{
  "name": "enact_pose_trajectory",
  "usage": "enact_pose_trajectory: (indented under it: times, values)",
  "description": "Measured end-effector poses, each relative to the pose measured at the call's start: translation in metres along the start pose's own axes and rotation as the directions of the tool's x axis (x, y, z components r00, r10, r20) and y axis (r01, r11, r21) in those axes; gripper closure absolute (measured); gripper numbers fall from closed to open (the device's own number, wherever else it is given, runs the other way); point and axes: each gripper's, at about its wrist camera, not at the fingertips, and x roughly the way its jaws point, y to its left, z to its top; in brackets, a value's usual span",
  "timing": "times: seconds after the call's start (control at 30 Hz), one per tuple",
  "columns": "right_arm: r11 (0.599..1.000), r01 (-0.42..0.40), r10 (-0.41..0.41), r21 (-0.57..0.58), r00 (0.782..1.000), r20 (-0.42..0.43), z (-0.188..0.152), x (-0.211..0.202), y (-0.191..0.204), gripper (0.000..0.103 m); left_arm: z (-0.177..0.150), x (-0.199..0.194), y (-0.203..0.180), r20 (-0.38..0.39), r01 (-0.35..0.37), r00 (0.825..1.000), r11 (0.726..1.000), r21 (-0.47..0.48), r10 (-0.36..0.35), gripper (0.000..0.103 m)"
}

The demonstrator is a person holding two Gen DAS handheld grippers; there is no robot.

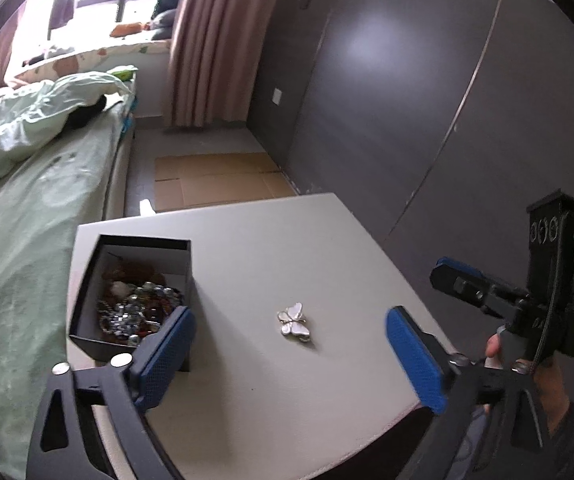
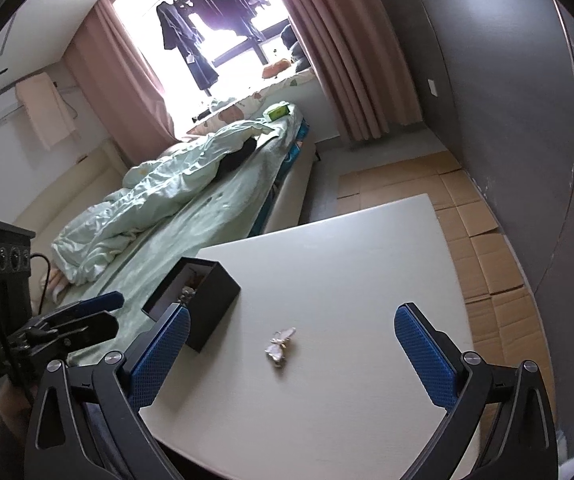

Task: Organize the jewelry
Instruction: 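Move the left gripper to the white butterfly brooch on the table, then grasp the white butterfly brooch with the left gripper and lift it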

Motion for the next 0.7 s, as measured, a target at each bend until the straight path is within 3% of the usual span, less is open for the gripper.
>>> enact_pose_trajectory:
  times: [0.07,0.13,0.17,0.4,0.7]
  values:
    - [1.000,-0.006,0.006,-0.001,1.000,-0.003,-0.001,0.001,-0.002,0.005,0.000,0.010,-0.002,-0.022,0.002,1.000,1.000,0.007,-0.002,0.022]
    - [1.000,-0.012,0.012,-0.013,1.000,-0.011,-0.002,0.002,-0.004,0.018,-0.001,0.022,-0.004,-0.051,0.021,0.999,1.000,0.010,-0.021,0.024]
    - [1.000,-0.014,0.014,-0.013,1.000,-0.019,-0.004,0.002,-0.007,0.019,-0.001,0.030,-0.007,-0.067,0.020,0.998,1.000,0.015,-0.019,0.024]
    - [0.999,0.002,0.000,0.045,0.999,-0.042,-0.004,0.008,-0.023,0.019,-0.006,0.075,-0.015,-0.136,0.020,0.990,1.000,0.016,-0.018,0.028]
    - [0.989,0.011,-0.001,0.146,0.998,-0.067,-0.004,0.016,-0.048,0.019,-0.013,0.118,-0.014,-0.173,-0.042,0.984,0.999,0.018,0.044,0.035]
